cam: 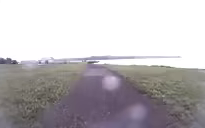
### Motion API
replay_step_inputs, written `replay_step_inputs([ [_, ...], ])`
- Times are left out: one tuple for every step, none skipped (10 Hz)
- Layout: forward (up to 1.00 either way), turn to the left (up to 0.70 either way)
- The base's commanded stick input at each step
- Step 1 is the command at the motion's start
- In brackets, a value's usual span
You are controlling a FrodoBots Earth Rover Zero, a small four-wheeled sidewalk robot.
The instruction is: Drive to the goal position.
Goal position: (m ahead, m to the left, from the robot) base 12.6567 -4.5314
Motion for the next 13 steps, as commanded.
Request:
replay_step_inputs([
  [0.70, 0.00],
  [0.70, 0.00],
  [0.70, 0.00],
  [0.70, 0.00],
  [0.70, 0.00],
  [0.70, 0.00],
  [0.70, 0.00],
  [0.70, 0.00],
  [0.70, 0.08],
  [0.70, 0.31],
  [0.70, 0.20],
  [0.70, 0.01],
  [0.70, 0.00],
])
